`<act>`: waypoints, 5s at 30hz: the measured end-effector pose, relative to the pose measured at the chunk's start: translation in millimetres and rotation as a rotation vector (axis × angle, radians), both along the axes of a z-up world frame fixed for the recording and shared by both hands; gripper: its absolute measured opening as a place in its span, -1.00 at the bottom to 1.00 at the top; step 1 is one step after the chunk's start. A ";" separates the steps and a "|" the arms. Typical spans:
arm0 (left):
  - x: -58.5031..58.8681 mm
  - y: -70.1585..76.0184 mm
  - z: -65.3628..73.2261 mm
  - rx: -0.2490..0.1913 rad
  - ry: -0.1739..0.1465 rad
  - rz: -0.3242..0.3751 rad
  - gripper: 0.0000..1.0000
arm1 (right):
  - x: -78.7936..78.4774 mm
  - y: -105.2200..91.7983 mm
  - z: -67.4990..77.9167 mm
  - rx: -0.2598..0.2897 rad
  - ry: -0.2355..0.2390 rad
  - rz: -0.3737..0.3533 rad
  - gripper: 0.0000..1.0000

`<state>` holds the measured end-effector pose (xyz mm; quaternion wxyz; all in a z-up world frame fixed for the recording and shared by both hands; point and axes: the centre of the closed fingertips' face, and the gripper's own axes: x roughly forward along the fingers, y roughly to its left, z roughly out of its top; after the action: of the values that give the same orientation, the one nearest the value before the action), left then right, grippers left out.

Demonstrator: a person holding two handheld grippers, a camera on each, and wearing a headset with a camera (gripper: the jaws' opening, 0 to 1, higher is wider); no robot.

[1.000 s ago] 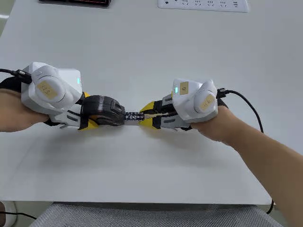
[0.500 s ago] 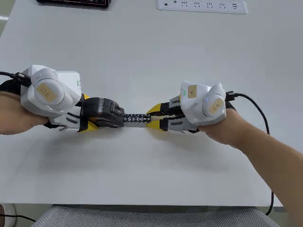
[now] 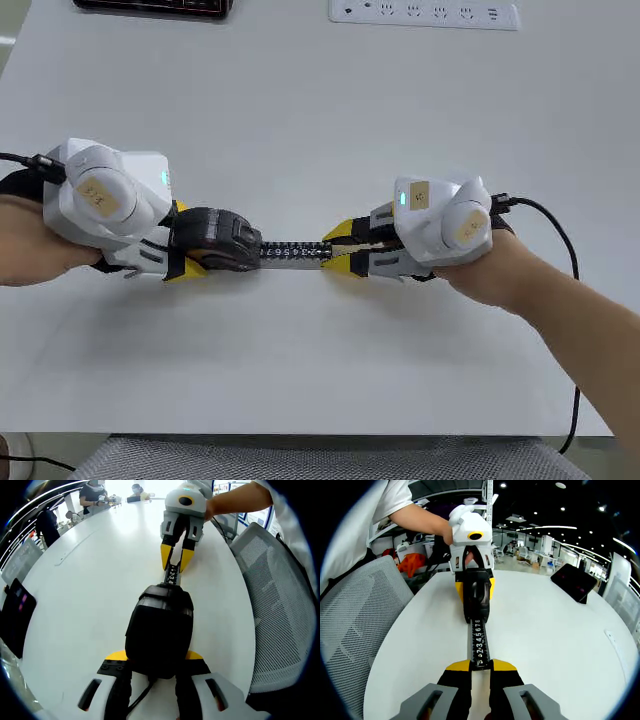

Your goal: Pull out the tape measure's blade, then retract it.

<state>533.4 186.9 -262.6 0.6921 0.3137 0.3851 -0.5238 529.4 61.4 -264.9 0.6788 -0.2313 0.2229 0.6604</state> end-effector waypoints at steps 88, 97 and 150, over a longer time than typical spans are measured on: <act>-0.1 -1.4 -0.4 0.010 0.005 -0.003 -0.43 | 2.4 -96.2 4.8 -0.136 -0.015 -0.049 -0.84; 0.0 -1.1 -0.7 0.012 0.005 -0.006 -0.43 | 1.5 -105.1 5.2 -0.148 -0.016 -0.053 -0.84; -1.6 -2.2 0.9 0.025 0.001 -0.020 -0.43 | -0.9 -164.3 -0.7 -0.250 0.007 -0.091 -0.83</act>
<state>531.7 184.7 -261.7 0.6825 0.3260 0.3889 -0.5260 528.5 -102.9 -265.6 0.6732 -0.3012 0.3161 0.5968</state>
